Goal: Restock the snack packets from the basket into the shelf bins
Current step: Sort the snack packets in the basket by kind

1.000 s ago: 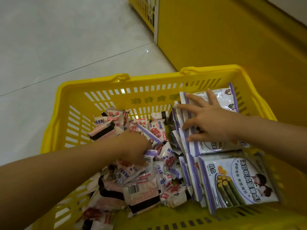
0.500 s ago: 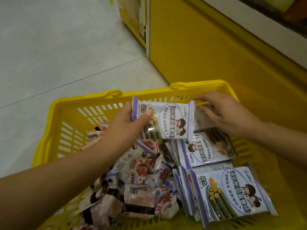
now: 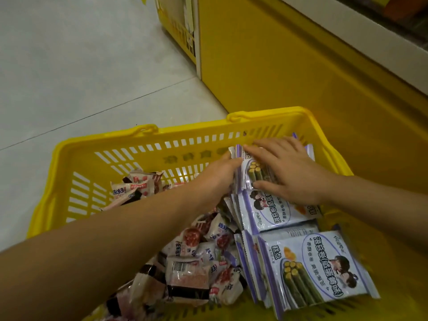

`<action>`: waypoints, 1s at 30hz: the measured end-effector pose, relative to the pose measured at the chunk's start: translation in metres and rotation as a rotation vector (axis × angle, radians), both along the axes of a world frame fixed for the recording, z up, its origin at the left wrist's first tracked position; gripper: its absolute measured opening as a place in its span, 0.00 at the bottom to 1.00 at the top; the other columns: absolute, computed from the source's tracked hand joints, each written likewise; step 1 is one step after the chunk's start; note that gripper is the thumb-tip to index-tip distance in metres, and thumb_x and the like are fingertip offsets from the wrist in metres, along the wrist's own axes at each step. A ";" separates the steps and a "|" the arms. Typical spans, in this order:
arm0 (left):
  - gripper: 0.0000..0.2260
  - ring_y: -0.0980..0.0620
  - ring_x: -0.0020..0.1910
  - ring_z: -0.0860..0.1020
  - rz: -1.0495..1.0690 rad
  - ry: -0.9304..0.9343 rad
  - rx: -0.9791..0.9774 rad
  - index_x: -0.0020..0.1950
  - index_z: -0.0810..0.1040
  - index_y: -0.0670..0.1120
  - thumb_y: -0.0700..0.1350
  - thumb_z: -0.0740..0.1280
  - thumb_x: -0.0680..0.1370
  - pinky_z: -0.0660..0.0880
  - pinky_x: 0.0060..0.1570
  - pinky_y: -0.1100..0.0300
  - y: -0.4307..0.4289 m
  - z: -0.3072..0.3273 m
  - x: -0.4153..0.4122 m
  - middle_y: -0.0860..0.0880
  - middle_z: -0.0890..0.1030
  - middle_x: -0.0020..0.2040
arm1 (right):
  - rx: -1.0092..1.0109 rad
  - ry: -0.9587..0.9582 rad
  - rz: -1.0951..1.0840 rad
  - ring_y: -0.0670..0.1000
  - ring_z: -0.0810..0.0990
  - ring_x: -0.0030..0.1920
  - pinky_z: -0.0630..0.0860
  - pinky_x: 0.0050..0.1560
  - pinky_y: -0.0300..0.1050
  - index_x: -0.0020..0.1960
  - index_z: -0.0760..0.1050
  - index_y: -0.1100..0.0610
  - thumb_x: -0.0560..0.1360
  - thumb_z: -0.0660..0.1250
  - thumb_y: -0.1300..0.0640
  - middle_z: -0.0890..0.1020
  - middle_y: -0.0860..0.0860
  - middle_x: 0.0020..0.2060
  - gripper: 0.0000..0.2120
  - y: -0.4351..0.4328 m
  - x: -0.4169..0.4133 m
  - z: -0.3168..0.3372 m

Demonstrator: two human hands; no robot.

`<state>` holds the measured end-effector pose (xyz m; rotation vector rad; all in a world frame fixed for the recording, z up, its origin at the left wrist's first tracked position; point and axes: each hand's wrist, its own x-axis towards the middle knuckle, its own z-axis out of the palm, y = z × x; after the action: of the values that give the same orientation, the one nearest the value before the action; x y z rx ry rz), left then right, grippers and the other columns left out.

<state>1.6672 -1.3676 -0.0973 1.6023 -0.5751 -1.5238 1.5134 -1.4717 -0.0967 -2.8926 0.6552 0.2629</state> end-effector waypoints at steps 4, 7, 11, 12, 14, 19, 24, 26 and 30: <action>0.19 0.51 0.59 0.75 -0.079 -0.254 0.013 0.72 0.64 0.52 0.47 0.60 0.82 0.71 0.52 0.57 0.011 -0.017 0.014 0.50 0.74 0.65 | 0.003 0.045 -0.022 0.53 0.55 0.75 0.44 0.73 0.57 0.78 0.42 0.44 0.73 0.48 0.33 0.57 0.50 0.76 0.38 -0.007 0.008 -0.002; 0.06 0.49 0.42 0.75 -0.145 -0.384 0.081 0.55 0.74 0.50 0.42 0.61 0.80 0.73 0.38 0.60 0.047 -0.040 0.025 0.45 0.79 0.49 | -0.057 0.049 0.021 0.55 0.58 0.74 0.46 0.73 0.58 0.78 0.43 0.45 0.73 0.44 0.31 0.60 0.53 0.75 0.38 -0.007 0.006 -0.005; 0.05 0.55 0.45 0.78 -0.710 -0.398 0.141 0.53 0.77 0.50 0.44 0.63 0.80 0.73 0.40 0.71 0.087 -0.073 0.014 0.50 0.81 0.52 | -0.077 0.048 0.044 0.58 0.62 0.72 0.49 0.72 0.60 0.78 0.46 0.48 0.73 0.44 0.31 0.63 0.56 0.73 0.38 -0.006 0.006 -0.005; 0.09 0.58 0.48 0.78 -0.823 -0.435 0.131 0.59 0.76 0.49 0.46 0.64 0.80 0.70 0.41 0.75 0.093 -0.077 0.007 0.51 0.80 0.57 | -0.076 0.049 0.041 0.58 0.62 0.72 0.49 0.72 0.59 0.78 0.47 0.48 0.72 0.44 0.31 0.64 0.57 0.73 0.39 -0.006 0.007 -0.005; 0.21 0.56 0.59 0.76 -0.958 -0.455 0.129 0.71 0.69 0.47 0.52 0.64 0.79 0.68 0.51 0.72 0.102 -0.084 -0.004 0.50 0.75 0.67 | -0.081 0.055 0.039 0.58 0.61 0.72 0.49 0.72 0.60 0.78 0.47 0.48 0.72 0.44 0.31 0.64 0.57 0.73 0.39 -0.005 0.007 -0.005; 0.22 0.52 0.60 0.74 -0.935 -0.294 0.140 0.74 0.65 0.46 0.52 0.61 0.81 0.70 0.58 0.65 0.101 -0.080 -0.018 0.47 0.74 0.68 | -0.073 0.069 0.024 0.57 0.61 0.73 0.49 0.73 0.60 0.78 0.48 0.48 0.71 0.43 0.32 0.63 0.55 0.73 0.39 -0.002 0.010 -0.002; 0.15 0.47 0.56 0.77 -0.829 -0.242 0.135 0.68 0.72 0.46 0.46 0.61 0.81 0.74 0.60 0.53 0.085 -0.075 -0.039 0.44 0.78 0.62 | -0.093 0.079 0.036 0.56 0.62 0.72 0.50 0.73 0.60 0.78 0.49 0.48 0.71 0.43 0.33 0.64 0.54 0.73 0.39 -0.002 0.011 0.000; 0.16 0.48 0.59 0.76 -0.891 -0.243 0.115 0.69 0.71 0.47 0.47 0.62 0.81 0.71 0.61 0.55 0.082 -0.074 -0.030 0.46 0.76 0.64 | -0.095 0.078 0.043 0.56 0.62 0.72 0.50 0.73 0.60 0.78 0.48 0.48 0.71 0.43 0.33 0.64 0.55 0.73 0.39 -0.002 0.010 0.000; 0.20 0.48 0.64 0.73 -1.172 -0.430 0.076 0.70 0.71 0.48 0.53 0.63 0.80 0.69 0.63 0.56 0.088 -0.077 -0.008 0.48 0.73 0.68 | -0.106 0.068 0.048 0.56 0.59 0.73 0.47 0.74 0.62 0.78 0.48 0.48 0.71 0.43 0.33 0.62 0.54 0.74 0.39 -0.001 0.008 0.000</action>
<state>1.6592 -1.2795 -0.1739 1.7317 -1.9589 -1.9654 1.5217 -1.4728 -0.0971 -3.0153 0.6298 0.3441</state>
